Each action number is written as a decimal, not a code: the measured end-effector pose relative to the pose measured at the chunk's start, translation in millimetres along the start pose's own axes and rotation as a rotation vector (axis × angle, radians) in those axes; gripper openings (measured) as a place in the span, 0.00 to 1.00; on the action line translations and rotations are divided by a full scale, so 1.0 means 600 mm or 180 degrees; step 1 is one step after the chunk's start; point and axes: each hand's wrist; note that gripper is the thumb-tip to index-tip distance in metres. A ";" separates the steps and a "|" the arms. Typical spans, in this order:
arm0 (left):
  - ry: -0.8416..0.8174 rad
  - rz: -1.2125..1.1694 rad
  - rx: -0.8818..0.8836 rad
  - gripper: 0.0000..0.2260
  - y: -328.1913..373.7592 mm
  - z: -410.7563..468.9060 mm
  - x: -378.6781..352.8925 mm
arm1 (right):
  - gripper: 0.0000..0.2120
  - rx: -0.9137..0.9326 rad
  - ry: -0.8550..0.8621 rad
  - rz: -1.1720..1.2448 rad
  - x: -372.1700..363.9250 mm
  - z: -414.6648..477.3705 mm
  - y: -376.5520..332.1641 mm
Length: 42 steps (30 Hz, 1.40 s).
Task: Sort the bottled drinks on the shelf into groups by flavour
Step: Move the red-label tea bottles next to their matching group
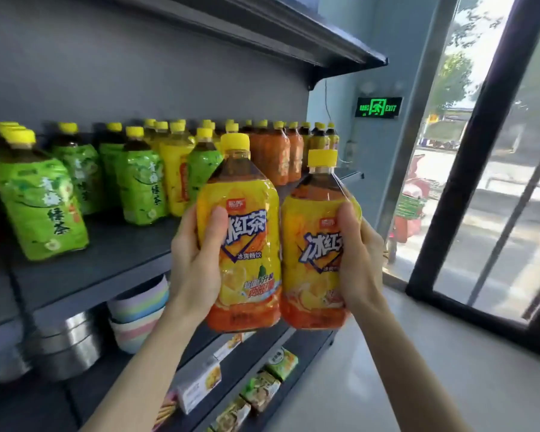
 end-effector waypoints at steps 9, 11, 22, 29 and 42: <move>-0.0431 -0.0110 0.0009 0.18 -0.115 0.105 -0.254 | 0.35 -0.0044 0.0500 -0.0052 0.193 0.189 0.047; -0.0439 -0.0143 -0.0024 0.17 -0.152 0.136 -0.299 | 0.34 0.0022 0.0517 -0.0097 0.218 0.243 0.069; -0.0409 -0.0377 0.0002 0.15 -0.359 0.367 -0.559 | 0.32 0.0065 0.0616 -0.0370 0.335 0.605 0.200; -0.0430 -0.0247 -0.0040 0.14 -0.507 0.490 -0.714 | 0.34 0.0080 0.0611 -0.0265 0.411 0.829 0.299; 0.0718 0.0519 -0.0284 0.20 -0.676 0.682 -0.802 | 0.33 -0.0080 -0.0783 0.0164 0.340 1.199 0.465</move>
Point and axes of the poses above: each hand's wrist, its own z-axis towards the middle knuckle, its own x-axis out of the back of the hand, y = z × x, and after that the axes turned 1 degree about z, right-handed
